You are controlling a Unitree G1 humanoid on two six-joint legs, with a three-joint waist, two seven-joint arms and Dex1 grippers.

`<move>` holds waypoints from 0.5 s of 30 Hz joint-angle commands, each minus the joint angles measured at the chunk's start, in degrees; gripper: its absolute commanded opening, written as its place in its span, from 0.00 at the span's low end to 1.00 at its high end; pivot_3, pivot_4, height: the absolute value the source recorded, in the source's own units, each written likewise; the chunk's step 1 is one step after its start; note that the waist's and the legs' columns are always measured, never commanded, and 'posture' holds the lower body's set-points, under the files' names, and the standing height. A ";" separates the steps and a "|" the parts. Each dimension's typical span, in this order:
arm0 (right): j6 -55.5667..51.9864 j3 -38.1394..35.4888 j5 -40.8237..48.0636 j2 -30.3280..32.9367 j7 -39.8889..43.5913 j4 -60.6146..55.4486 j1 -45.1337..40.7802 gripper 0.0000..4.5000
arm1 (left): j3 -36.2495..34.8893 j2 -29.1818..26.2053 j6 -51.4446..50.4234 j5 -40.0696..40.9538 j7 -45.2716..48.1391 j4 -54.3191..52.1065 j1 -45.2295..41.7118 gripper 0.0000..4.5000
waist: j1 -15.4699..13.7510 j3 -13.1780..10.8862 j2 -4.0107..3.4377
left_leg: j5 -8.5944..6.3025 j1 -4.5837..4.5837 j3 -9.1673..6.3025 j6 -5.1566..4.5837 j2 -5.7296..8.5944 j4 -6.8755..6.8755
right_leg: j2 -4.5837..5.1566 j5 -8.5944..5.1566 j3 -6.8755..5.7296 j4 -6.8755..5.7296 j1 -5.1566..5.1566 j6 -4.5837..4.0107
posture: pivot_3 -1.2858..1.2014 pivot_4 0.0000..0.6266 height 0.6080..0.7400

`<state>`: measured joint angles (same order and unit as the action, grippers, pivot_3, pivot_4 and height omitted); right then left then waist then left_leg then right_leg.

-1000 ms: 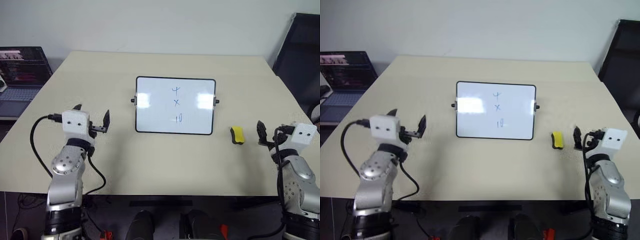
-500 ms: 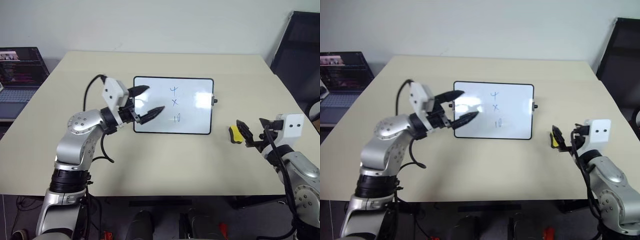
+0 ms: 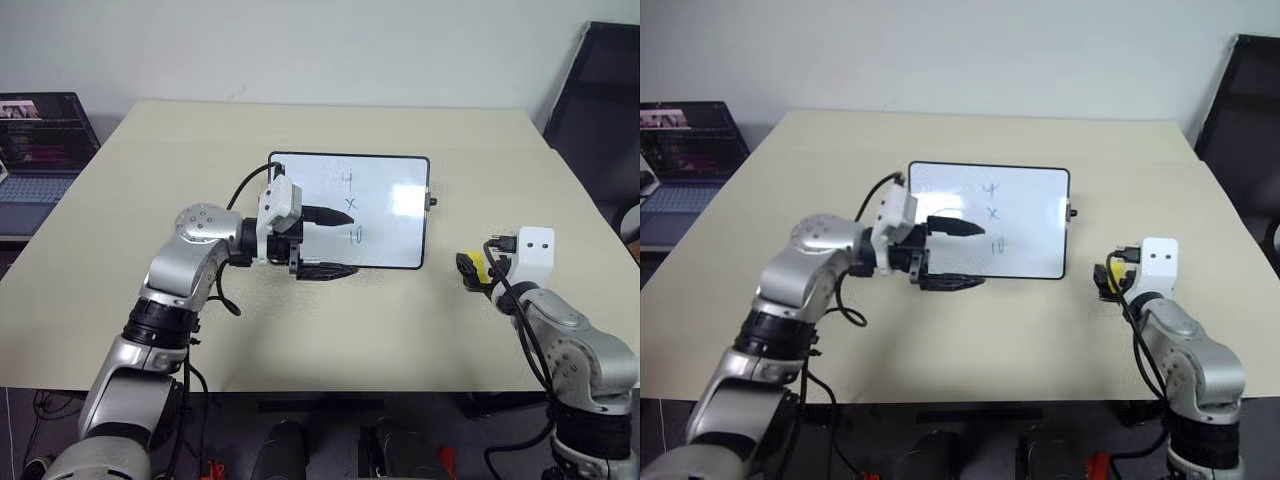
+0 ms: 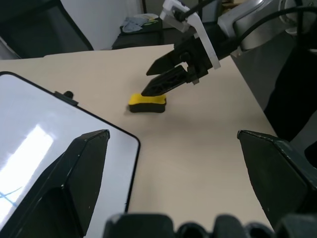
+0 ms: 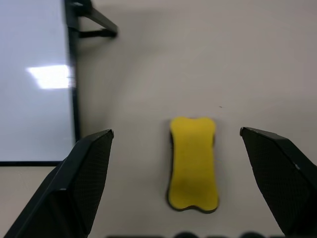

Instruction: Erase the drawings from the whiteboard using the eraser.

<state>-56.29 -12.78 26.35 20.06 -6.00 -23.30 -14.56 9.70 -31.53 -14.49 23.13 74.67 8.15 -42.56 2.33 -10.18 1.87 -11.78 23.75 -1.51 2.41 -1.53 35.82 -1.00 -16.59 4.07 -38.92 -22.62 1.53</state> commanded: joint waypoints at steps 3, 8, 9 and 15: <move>4.92 -0.36 -3.58 0.28 2.06 4.37 -2.71 1.00 | 0.48 1.84 3.03 -0.95 3.55 2.68 -3.42 1.00 | -0.03 0.00 0.00 | 0.00 0.28 0.02 0.00 0.00 0.04 | 0.00 0.01 0.02 -0.06 -0.29 0.00 | 0.52 0.24 1.00; 6.66 0.01 -5.04 -0.26 3.93 8.44 -3.60 1.00 | 1.16 2.72 5.09 -1.88 5.90 4.09 -3.77 1.00 | -0.02 0.00 0.00 | 0.00 0.57 0.02 -0.01 0.00 0.04 | -0.01 0.14 0.01 -0.11 -0.59 -0.22 | 0.52 0.24 1.00; 6.99 0.00 -5.39 -0.32 4.24 8.98 -3.64 1.00 | 1.13 2.80 5.50 -2.12 6.10 4.25 -3.70 1.00 | 0.02 0.00 0.00 | 0.00 0.59 0.02 -0.01 0.00 0.04 | -0.01 0.15 0.01 -0.10 -0.60 -0.22 | 0.52 0.24 1.00; 7.66 0.22 -6.72 -0.93 5.42 10.35 -3.25 1.00 | 0.78 2.76 6.54 -2.65 6.45 4.76 -3.18 1.00 | 0.02 0.00 0.00 | 0.00 0.59 0.01 -0.01 0.00 0.08 | -0.01 0.14 0.00 -0.12 -0.60 -0.20 | 0.52 0.24 1.00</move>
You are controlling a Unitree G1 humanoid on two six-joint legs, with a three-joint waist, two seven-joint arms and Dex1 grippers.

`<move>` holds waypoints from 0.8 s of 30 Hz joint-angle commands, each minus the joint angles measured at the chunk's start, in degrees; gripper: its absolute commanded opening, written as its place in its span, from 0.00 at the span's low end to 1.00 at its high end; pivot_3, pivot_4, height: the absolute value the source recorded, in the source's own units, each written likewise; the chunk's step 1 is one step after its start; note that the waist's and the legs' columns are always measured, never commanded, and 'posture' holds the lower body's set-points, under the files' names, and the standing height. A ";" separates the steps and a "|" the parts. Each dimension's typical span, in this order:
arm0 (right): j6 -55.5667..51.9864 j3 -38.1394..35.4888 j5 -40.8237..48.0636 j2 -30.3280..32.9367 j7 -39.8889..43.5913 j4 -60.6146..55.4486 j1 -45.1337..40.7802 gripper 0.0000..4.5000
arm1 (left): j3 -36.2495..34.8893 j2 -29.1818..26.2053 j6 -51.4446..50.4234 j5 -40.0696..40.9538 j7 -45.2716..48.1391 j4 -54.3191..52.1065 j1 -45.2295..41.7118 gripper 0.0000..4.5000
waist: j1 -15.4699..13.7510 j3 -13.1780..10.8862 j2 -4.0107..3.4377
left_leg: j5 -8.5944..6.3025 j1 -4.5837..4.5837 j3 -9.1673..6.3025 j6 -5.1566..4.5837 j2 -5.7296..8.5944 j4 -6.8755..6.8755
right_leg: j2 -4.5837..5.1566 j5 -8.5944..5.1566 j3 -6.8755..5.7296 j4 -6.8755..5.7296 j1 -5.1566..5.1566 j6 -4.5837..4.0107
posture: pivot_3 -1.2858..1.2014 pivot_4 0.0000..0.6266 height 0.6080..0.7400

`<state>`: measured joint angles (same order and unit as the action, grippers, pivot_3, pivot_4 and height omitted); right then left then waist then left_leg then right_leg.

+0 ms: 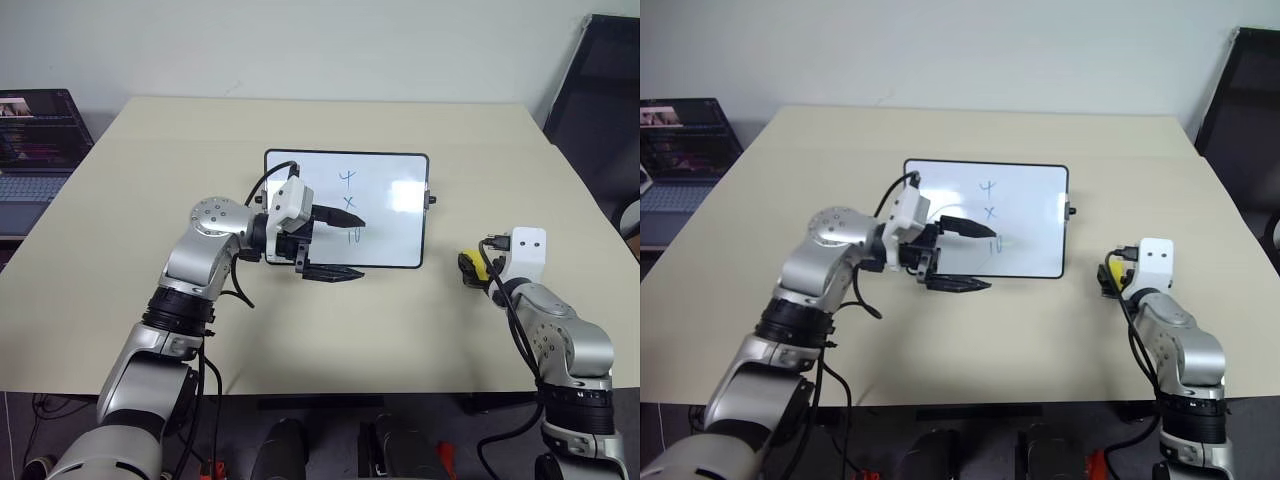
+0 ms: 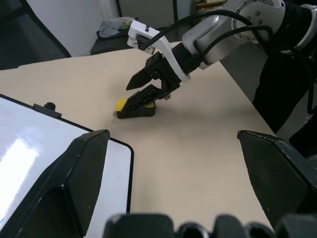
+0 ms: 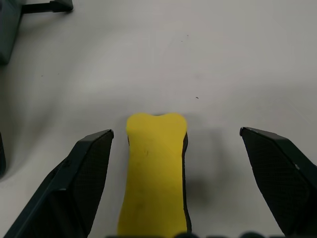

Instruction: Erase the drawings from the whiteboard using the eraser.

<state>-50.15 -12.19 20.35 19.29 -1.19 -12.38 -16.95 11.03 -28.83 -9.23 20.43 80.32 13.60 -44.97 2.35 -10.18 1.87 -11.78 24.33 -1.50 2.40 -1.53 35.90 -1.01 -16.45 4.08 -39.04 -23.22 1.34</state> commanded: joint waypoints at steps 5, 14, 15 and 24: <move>1.82 -0.02 -1.84 -0.61 1.55 0.70 -0.54 1.00 | -0.81 -0.03 1.50 -0.35 0.54 -0.93 -0.45 1.00 | -0.01 0.00 0.00 | 0.00 0.00 0.00 0.00 0.00 0.01 | 0.00 0.01 0.00 -0.01 0.00 -0.01 | 0.52 0.24 1.00; 2.53 -0.17 -3.51 -1.32 2.19 2.28 -1.02 0.48 | -1.41 -0.79 1.50 -0.55 -0.05 -1.27 0.11 1.00 | -0.01 0.00 0.00 | 0.00 0.00 0.00 0.00 0.00 0.04 | 0.00 0.03 0.00 -0.03 0.00 -0.03 | 0.52 0.24 1.00; 2.46 -0.14 -3.65 -1.38 2.34 2.25 -1.00 0.39 | -1.44 -0.87 1.43 -0.56 -0.12 -1.39 0.24 1.00 | -0.01 0.00 0.00 | 0.00 0.00 -0.01 0.00 0.00 0.04 | 0.00 0.04 0.00 -0.04 0.00 -0.04 | 0.52 0.24 1.00; 2.57 0.86 -4.40 -0.14 4.33 -2.85 0.18 0.25 | -2.91 -2.87 -2.83 -3.65 -10.21 -6.41 5.03 1.00 | 0.05 0.01 -0.02 | 0.00 0.00 -0.02 0.00 -0.02 0.06 | 0.00 0.04 0.00 -0.07 0.00 -0.04 | 0.52 0.24 1.00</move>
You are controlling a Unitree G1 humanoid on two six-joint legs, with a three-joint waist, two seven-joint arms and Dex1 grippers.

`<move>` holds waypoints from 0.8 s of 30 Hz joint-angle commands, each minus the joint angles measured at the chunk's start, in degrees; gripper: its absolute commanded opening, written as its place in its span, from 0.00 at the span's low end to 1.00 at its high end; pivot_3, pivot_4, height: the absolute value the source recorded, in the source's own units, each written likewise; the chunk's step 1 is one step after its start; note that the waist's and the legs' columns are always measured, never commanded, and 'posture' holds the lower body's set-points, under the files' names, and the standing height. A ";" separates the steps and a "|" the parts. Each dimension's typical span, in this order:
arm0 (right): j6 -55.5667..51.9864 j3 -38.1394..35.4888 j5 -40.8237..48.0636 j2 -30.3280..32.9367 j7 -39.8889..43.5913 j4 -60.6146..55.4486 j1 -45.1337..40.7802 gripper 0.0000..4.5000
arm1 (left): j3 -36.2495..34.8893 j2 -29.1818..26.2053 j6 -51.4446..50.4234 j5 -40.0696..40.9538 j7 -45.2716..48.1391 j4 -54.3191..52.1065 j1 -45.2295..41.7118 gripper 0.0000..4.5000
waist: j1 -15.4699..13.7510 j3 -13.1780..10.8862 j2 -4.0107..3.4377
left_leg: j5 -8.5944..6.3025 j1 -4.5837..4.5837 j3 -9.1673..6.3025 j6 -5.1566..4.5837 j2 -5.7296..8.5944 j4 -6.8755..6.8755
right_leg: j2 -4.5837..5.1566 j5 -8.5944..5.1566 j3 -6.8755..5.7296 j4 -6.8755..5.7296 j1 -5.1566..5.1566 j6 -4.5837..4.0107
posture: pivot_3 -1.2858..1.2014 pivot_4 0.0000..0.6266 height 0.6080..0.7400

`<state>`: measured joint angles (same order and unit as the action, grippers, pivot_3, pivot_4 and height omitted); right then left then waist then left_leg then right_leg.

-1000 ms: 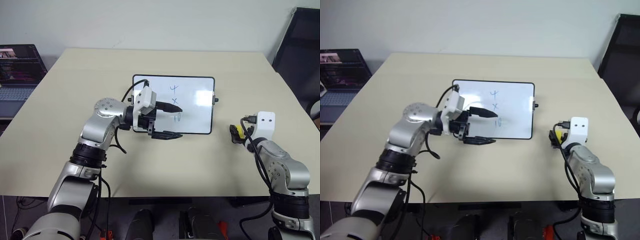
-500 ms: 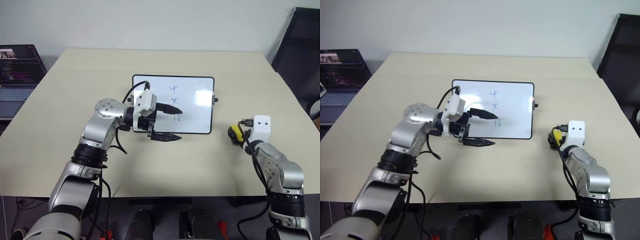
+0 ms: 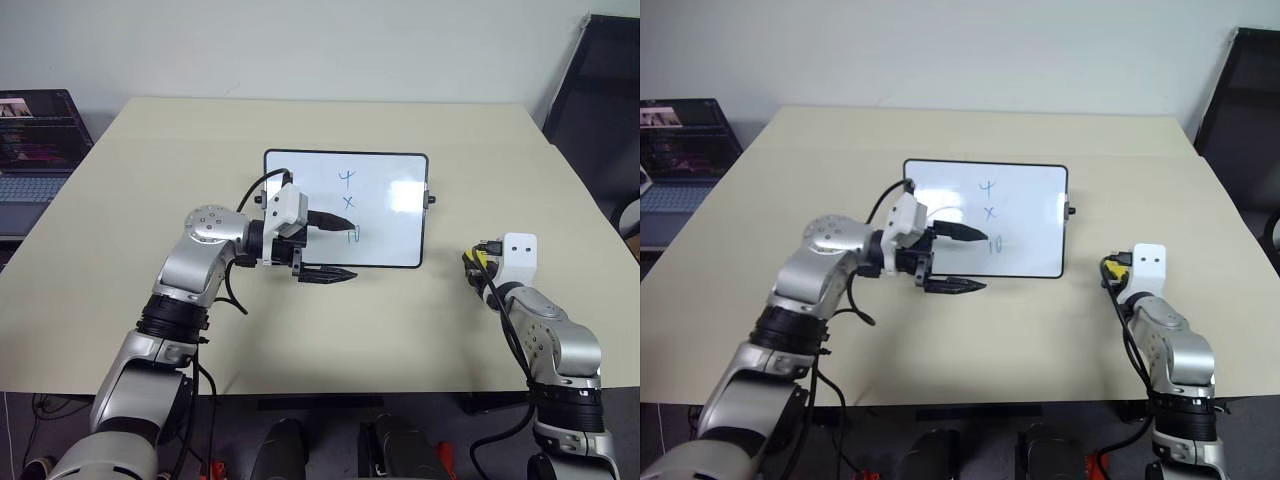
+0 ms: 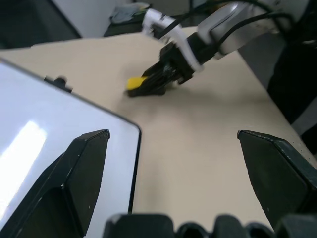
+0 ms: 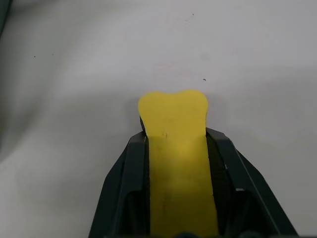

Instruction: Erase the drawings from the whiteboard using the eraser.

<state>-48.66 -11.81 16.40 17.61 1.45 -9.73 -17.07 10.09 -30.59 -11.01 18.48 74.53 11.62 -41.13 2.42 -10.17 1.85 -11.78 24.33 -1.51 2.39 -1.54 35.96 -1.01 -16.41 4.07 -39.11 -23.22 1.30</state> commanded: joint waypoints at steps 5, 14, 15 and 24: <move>2.98 3.47 -0.96 4.49 5.73 -13.18 3.33 0.25 | -4.39 -0.84 -4.29 -3.58 -13.93 -9.12 4.35 1.00 | -0.16 0.00 0.00 | 0.00 0.00 -0.03 0.00 0.00 0.02 | 0.01 0.00 -0.02 0.01 0.01 0.02 | 0.52 0.24 1.00; 10.71 10.72 -3.34 7.23 12.35 -16.88 -1.39 0.25 | -7.33 -1.50 -14.72 -7.79 -29.47 -13.30 6.92 1.00 | 0.11 0.00 0.01 | 0.02 -0.07 -0.01 -0.01 -0.01 0.13 | -0.01 -0.02 0.02 -0.11 0.04 0.23 | 0.52 0.24 1.00; 10.70 11.48 -3.05 6.96 13.33 -15.81 -3.20 0.25 | -7.27 -1.49 -15.60 -7.95 -30.25 -13.70 7.04 1.00 | 0.06 0.01 0.02 | 0.02 -0.07 -0.02 -0.01 -0.01 0.15 | -0.01 -0.02 0.01 -0.12 0.04 0.24 | 0.52 0.24 1.00; 16.15 21.95 -7.72 4.93 21.78 0.85 -22.91 0.25 | -6.42 -1.54 -22.31 -8.55 -34.08 -16.17 5.93 1.00 | 0.11 0.00 0.01 | 0.02 -0.10 -0.01 0.00 0.01 0.16 | 0.02 0.10 0.00 -0.34 -0.01 0.05 | 0.52 0.24 1.00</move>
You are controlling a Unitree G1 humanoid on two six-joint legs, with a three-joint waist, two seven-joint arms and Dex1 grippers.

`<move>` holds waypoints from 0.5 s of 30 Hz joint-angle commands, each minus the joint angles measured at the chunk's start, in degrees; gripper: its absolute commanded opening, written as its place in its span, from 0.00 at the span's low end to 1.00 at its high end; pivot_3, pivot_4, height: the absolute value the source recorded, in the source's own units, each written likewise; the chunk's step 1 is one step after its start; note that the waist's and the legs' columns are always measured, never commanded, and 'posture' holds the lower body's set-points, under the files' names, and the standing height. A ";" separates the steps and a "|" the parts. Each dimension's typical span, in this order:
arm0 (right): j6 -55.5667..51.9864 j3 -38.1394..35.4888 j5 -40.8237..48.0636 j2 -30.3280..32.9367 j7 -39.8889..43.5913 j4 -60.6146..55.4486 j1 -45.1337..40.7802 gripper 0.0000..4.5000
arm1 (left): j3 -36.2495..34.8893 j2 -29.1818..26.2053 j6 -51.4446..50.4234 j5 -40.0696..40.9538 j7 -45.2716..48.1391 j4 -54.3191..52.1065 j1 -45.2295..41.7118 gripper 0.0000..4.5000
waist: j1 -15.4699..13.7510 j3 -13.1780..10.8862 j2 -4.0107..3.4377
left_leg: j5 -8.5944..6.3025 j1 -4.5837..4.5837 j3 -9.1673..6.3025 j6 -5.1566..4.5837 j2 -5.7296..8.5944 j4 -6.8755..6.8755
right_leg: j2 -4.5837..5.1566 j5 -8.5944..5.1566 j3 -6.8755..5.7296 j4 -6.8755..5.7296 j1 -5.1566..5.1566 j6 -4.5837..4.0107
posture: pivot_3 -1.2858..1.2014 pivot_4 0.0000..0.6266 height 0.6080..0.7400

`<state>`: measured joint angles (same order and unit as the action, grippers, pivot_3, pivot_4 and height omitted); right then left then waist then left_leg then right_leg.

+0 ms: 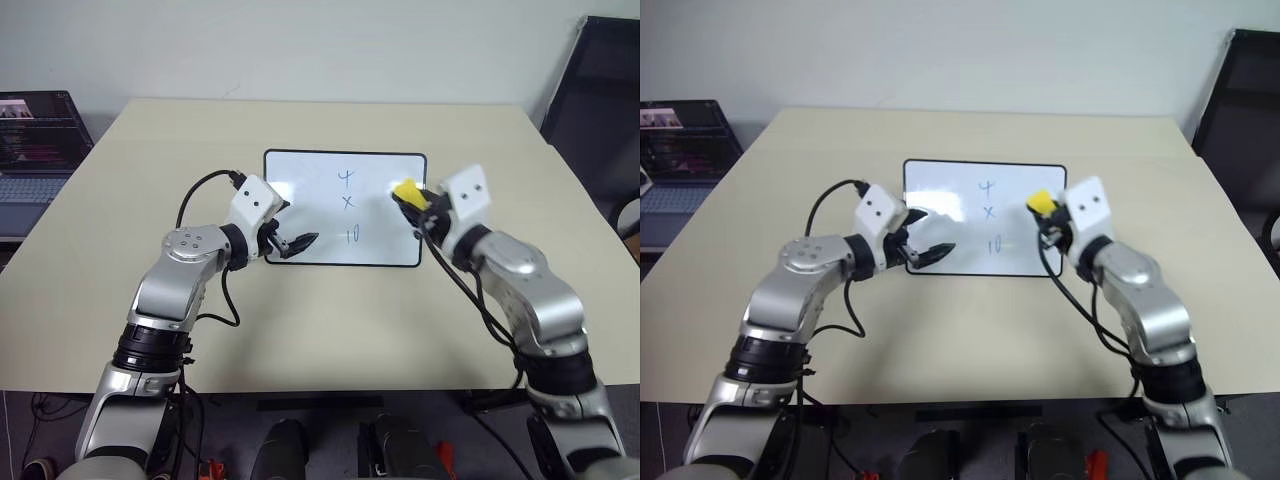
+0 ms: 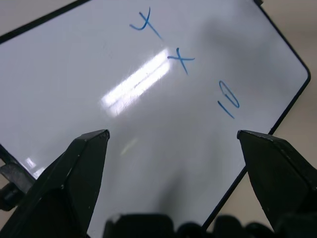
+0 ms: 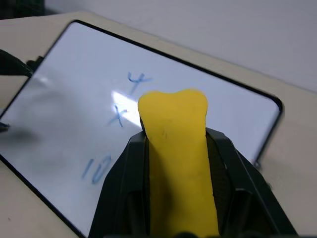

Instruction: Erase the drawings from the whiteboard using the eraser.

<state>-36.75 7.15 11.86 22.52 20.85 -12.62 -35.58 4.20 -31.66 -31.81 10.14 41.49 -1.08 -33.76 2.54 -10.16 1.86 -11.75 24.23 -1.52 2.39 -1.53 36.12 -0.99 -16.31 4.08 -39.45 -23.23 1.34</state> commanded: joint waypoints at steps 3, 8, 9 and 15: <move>7.93 6.87 -6.85 -1.29 4.52 12.92 -11.48 0.25 | -0.57 -0.56 -4.18 -0.04 -1.86 -5.07 -2.53 1.00 | -0.06 0.00 0.00 | 0.00 0.00 -0.01 0.00 0.01 -0.01 | 0.01 0.00 -0.01 -0.02 -0.01 -0.01 | 0.52 0.24 1.00; 13.78 9.94 -10.46 -4.55 7.91 26.15 -19.75 0.25 | -0.55 -0.68 -7.60 0.26 -2.89 -7.92 -3.36 1.00 | -0.07 0.00 0.00 | 0.00 0.00 -0.01 0.00 0.04 0.00 | 0.07 0.01 -0.02 -0.06 -0.01 -0.02 | 0.52 0.24 1.00; 14.88 10.22 -10.99 -5.33 8.28 28.54 -21.07 0.25 | -0.53 -0.72 -8.01 0.25 -3.03 -8.37 -3.31 1.00 | -0.07 0.00 0.00 | 0.00 0.00 -0.01 0.00 0.04 0.00 | 0.07 0.01 -0.02 -0.07 -0.01 -0.02 | 0.52 0.24 1.00; 22.01 10.83 -14.60 -9.04 9.66 42.40 -27.45 0.25 | -0.45 -0.70 -9.48 0.34 -3.61 -9.81 -3.31 1.00 | -0.02 0.00 0.00 | 0.00 -0.01 -0.03 0.01 0.03 -0.01 | 0.10 0.02 -0.04 -0.11 -0.02 -0.03 | 0.52 0.24 1.00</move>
<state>-17.62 18.17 -1.63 13.74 30.09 28.26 -60.67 4.34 -31.84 -41.27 10.26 38.15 -8.42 -36.03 2.52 -10.16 1.86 -11.75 24.22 -1.55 2.40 -1.50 36.11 -0.89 -16.30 4.04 -39.56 -23.26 1.31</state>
